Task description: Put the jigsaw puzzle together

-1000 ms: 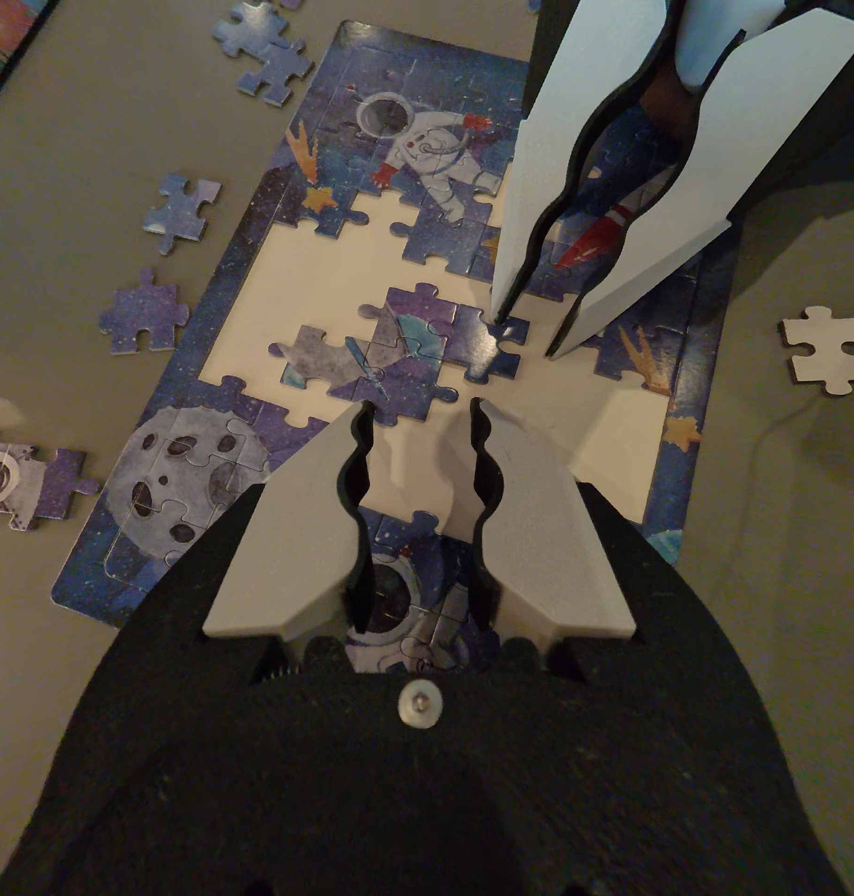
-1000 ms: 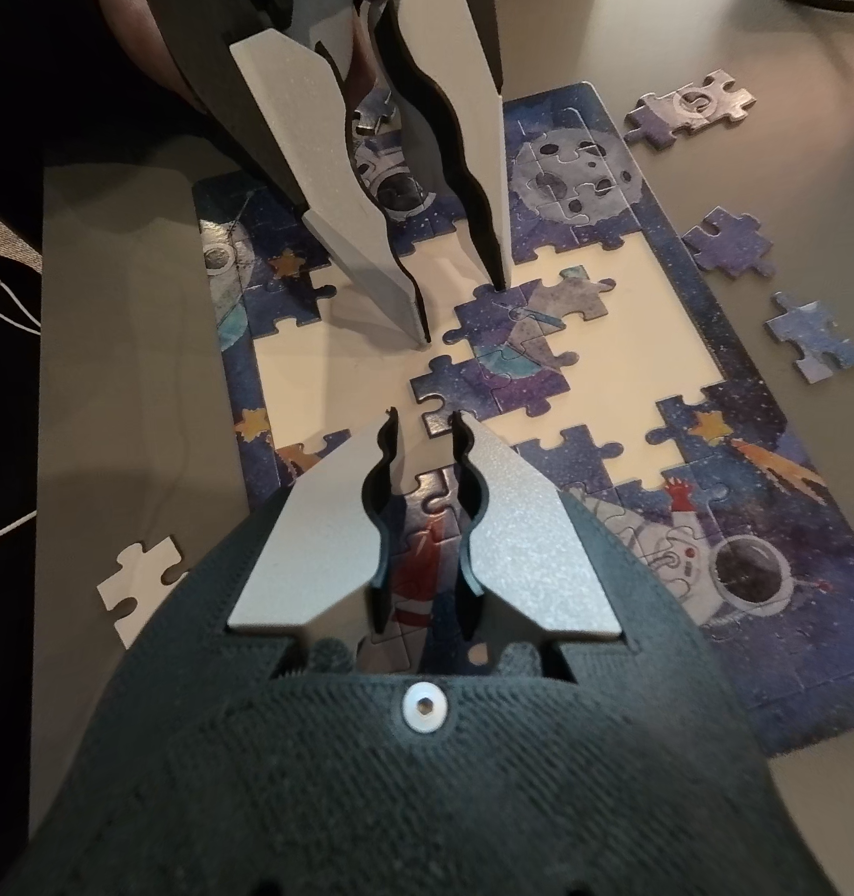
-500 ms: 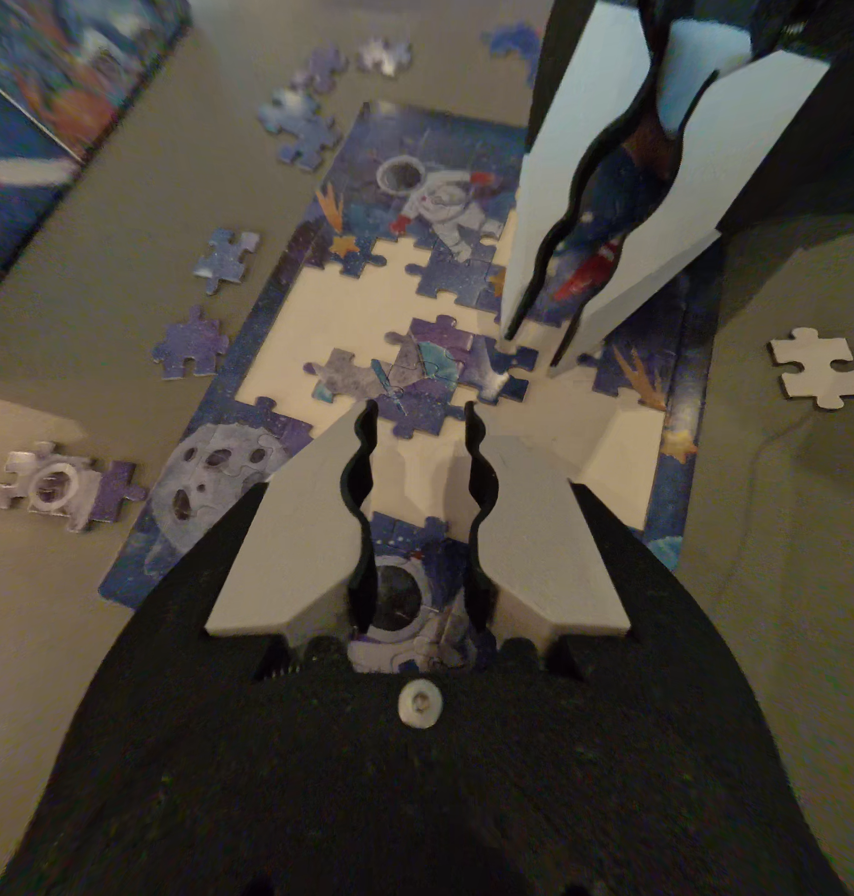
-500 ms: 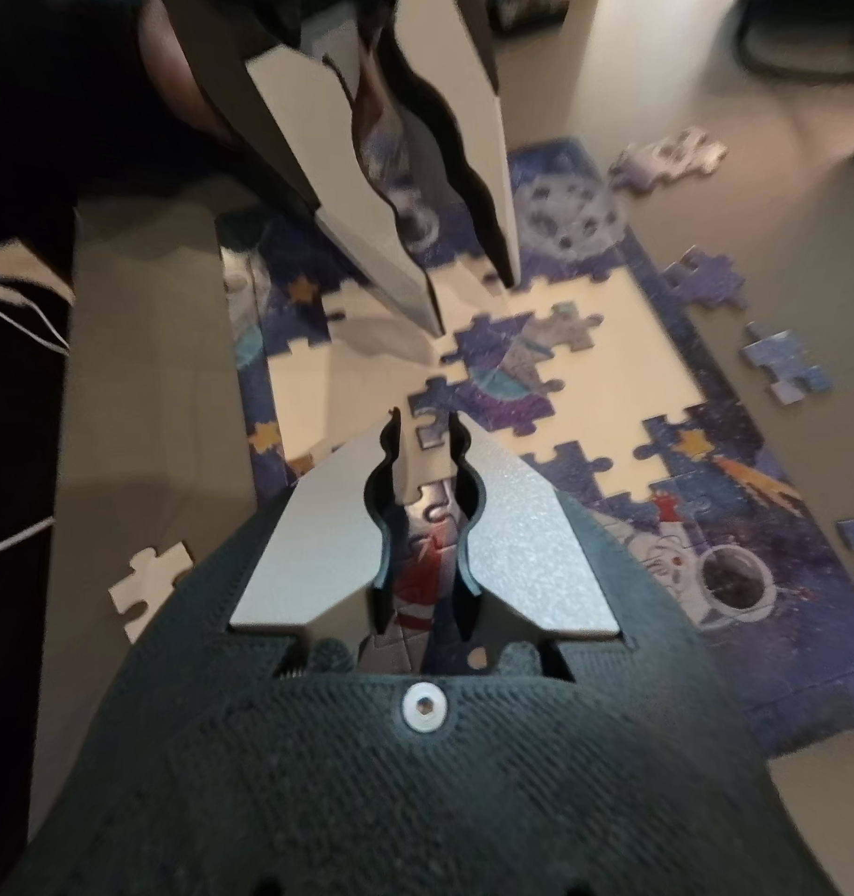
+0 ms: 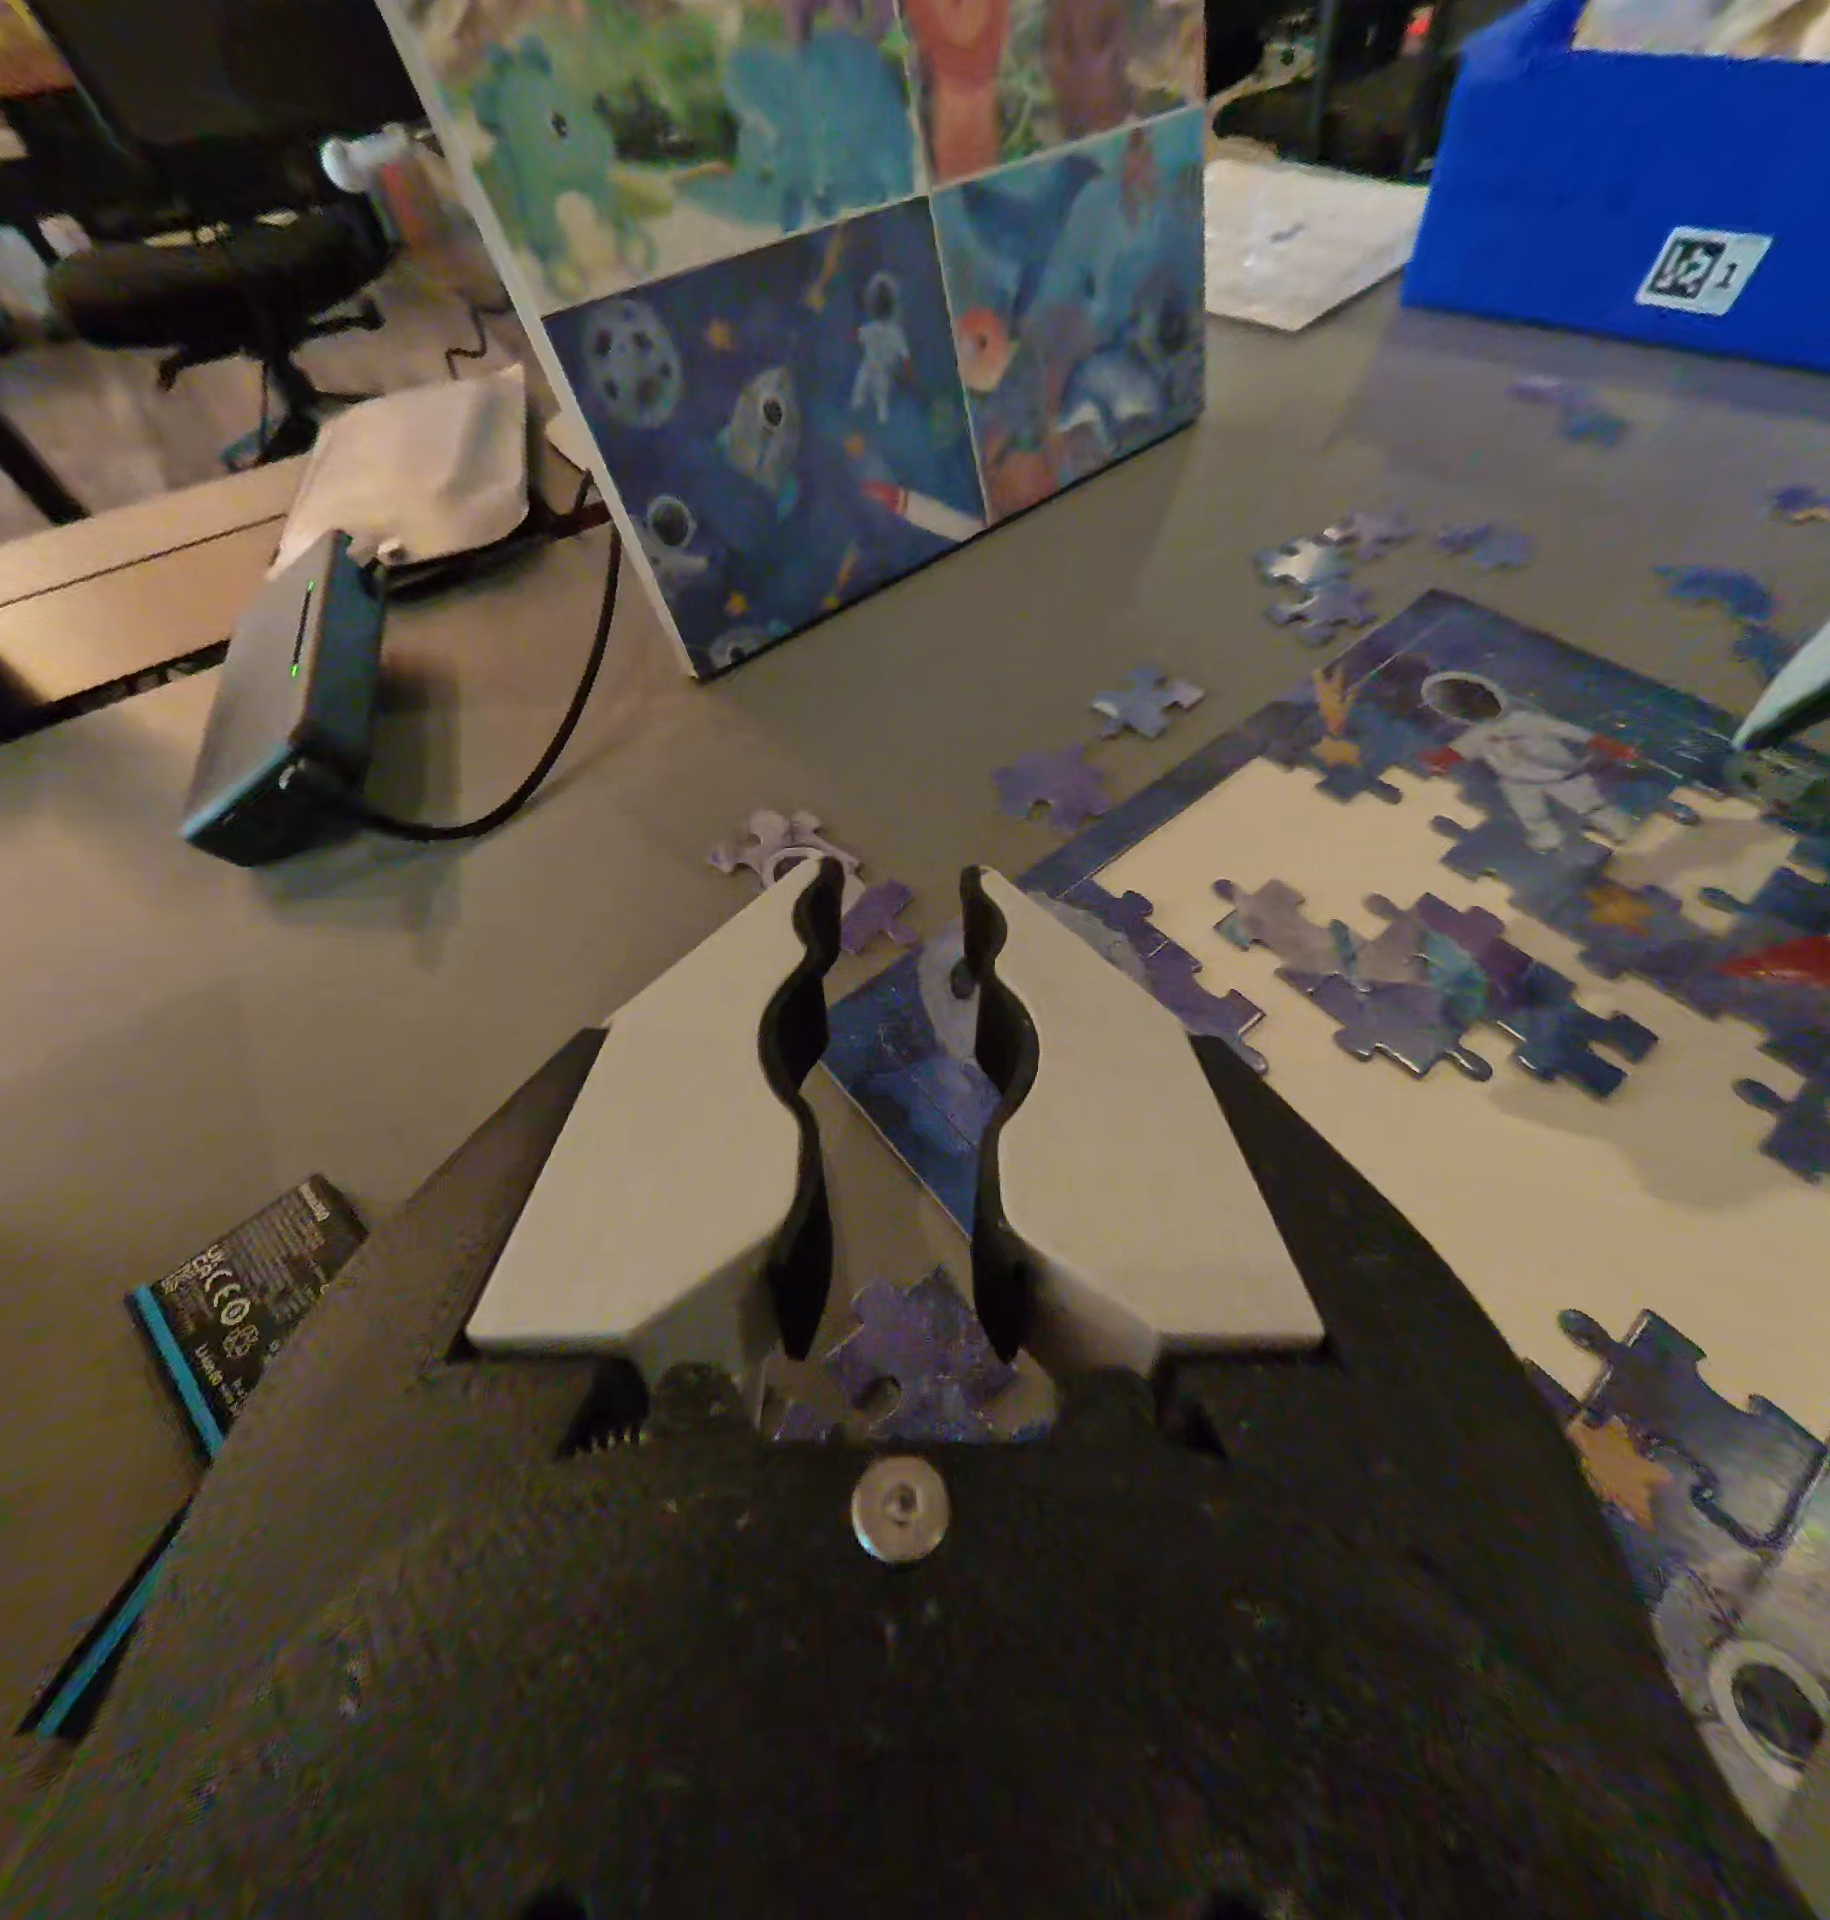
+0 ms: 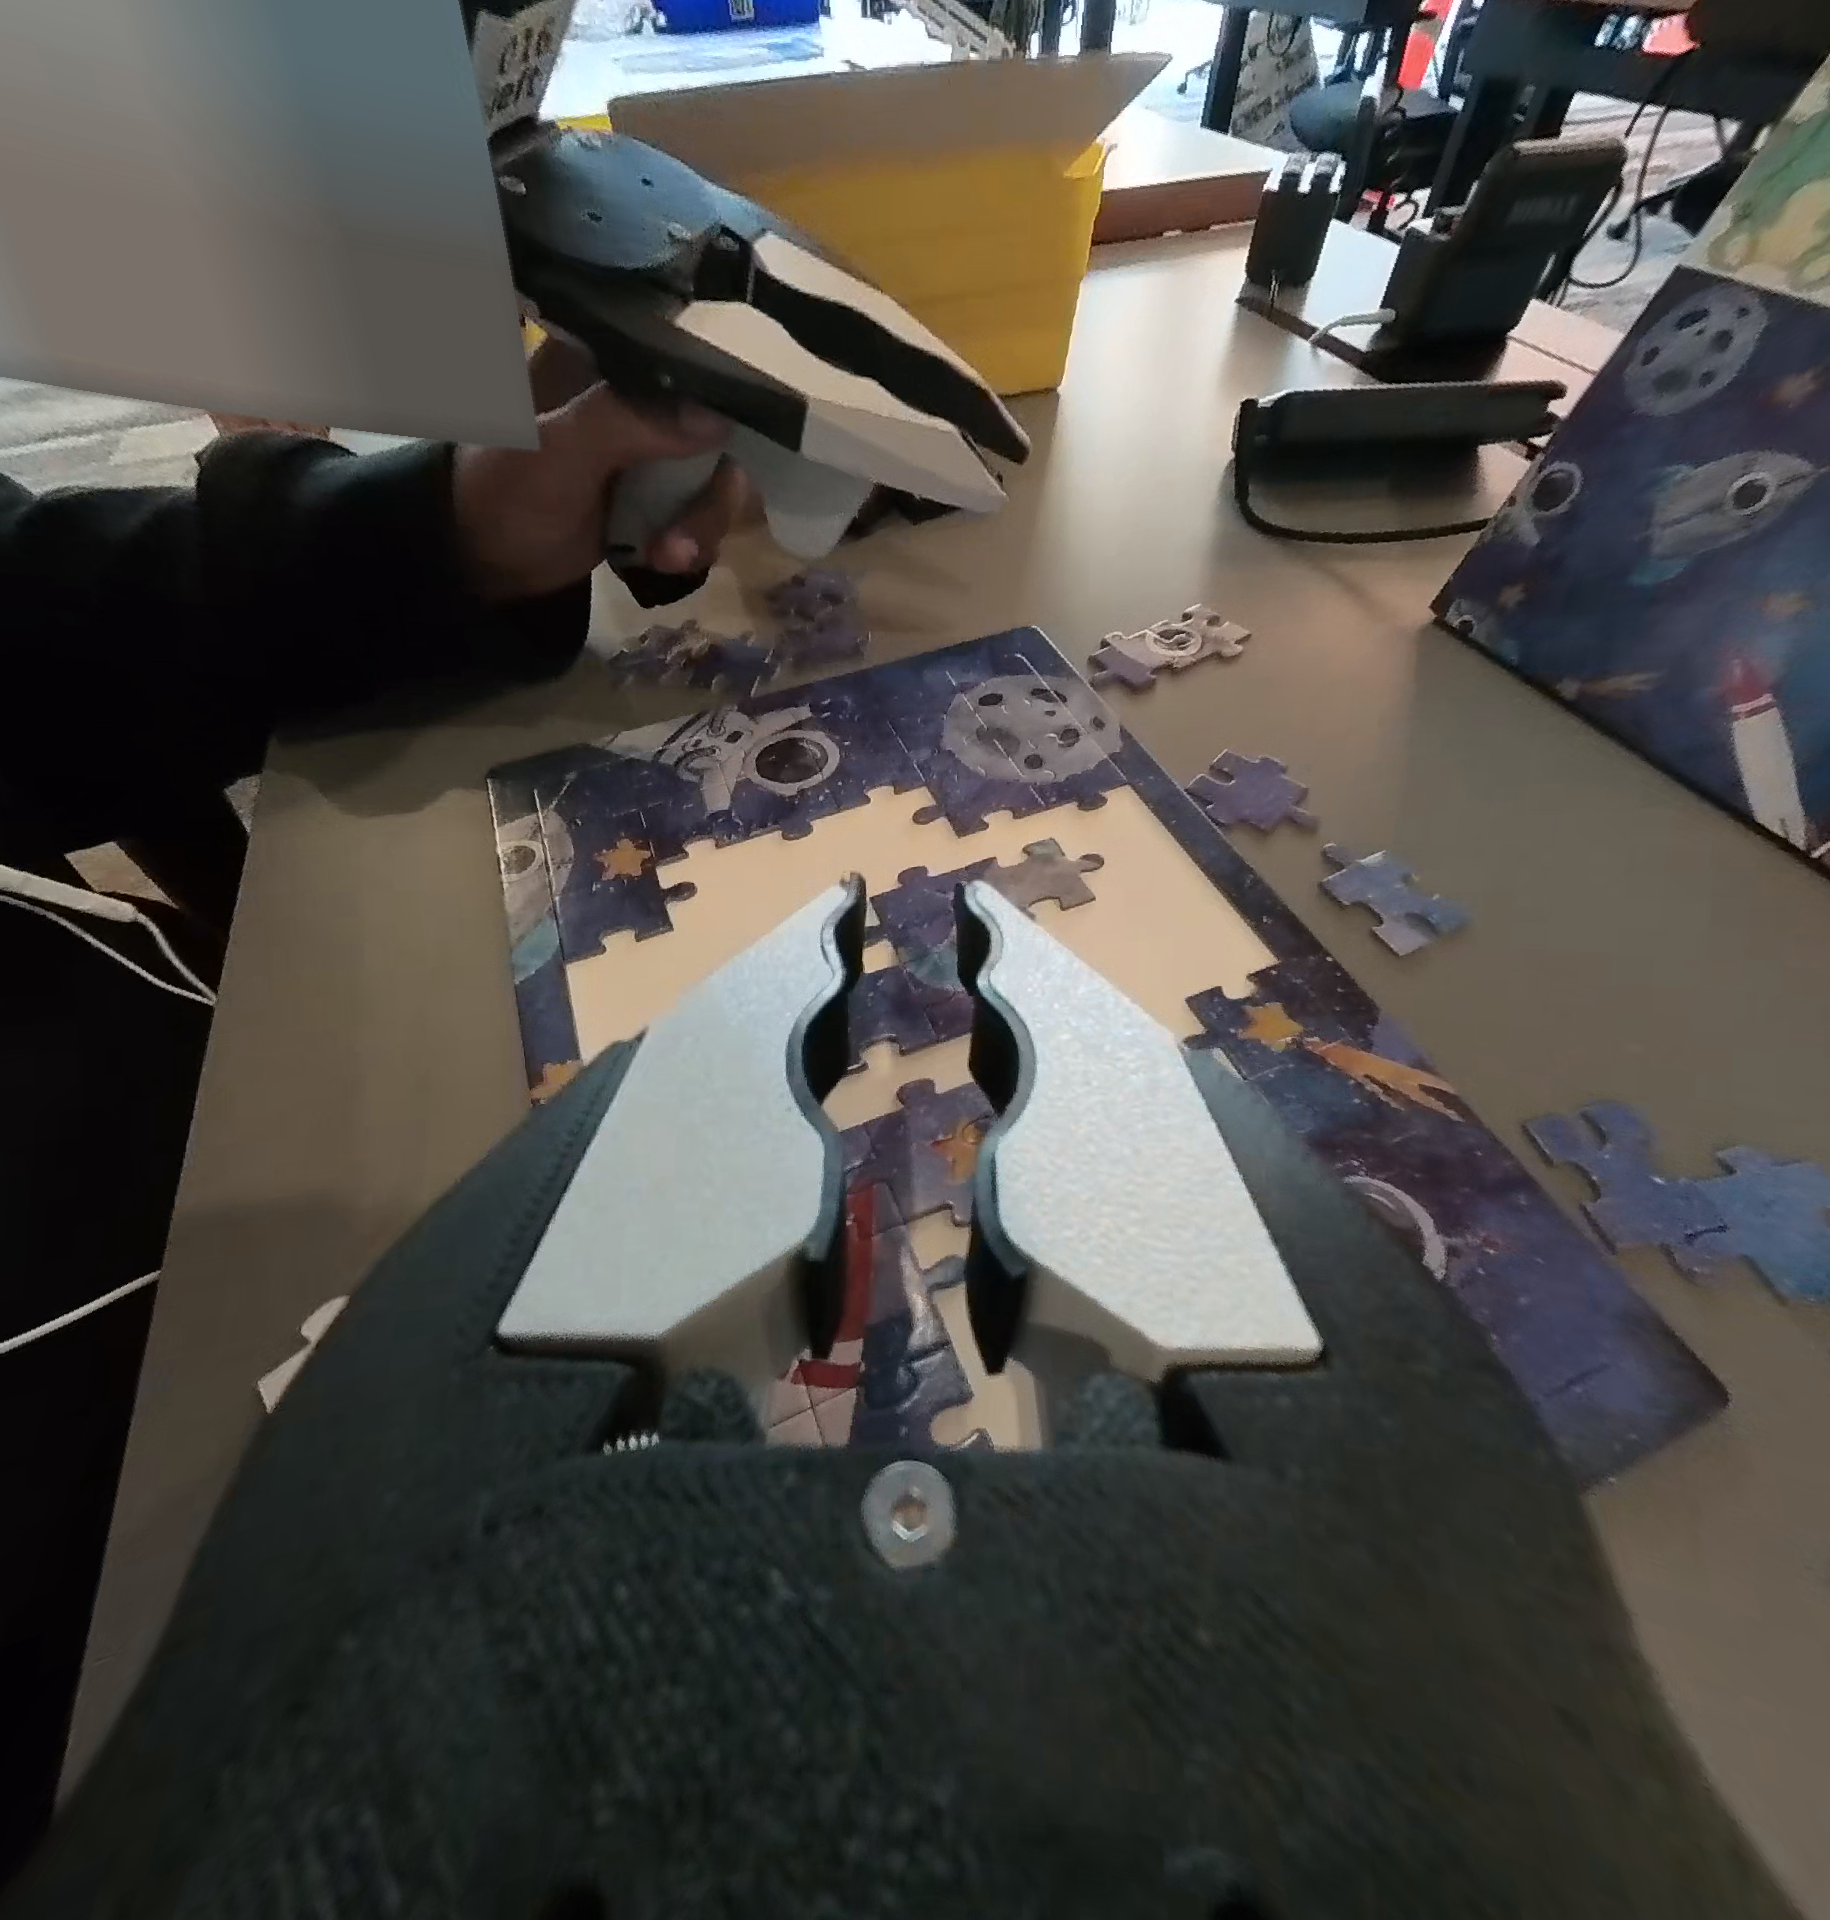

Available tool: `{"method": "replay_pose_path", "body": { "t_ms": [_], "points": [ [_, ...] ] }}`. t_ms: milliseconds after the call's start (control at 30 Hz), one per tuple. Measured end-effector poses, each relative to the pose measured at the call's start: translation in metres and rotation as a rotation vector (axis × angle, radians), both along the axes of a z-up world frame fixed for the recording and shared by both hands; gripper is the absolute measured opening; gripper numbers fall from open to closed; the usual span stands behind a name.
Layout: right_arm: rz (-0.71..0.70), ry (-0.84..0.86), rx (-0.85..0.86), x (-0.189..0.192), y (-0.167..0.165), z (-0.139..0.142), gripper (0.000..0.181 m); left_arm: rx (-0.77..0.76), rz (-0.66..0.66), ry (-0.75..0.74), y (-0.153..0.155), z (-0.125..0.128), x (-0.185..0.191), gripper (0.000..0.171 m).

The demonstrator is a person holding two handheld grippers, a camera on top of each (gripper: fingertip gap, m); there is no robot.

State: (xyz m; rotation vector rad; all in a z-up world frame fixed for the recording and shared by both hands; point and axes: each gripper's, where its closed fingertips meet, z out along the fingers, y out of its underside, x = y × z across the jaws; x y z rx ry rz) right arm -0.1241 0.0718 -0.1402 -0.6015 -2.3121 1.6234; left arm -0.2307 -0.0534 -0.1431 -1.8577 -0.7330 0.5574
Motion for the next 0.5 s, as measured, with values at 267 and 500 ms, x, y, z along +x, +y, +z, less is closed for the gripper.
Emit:
{"method": "replay_pose_path", "body": {
  "t_ms": [267,500],
  "points": [
    [-0.014,0.014,0.014,-0.002,0.000,-0.001,0.016,-0.036,0.036,-0.036,-0.004,-0.010,-0.009,0.017],
    [-0.015,0.011,-0.002,-0.002,0.000,0.000,0.016,-0.243,0.008,-0.213,-0.003,-0.039,-0.039,0.000]
  ]
}}
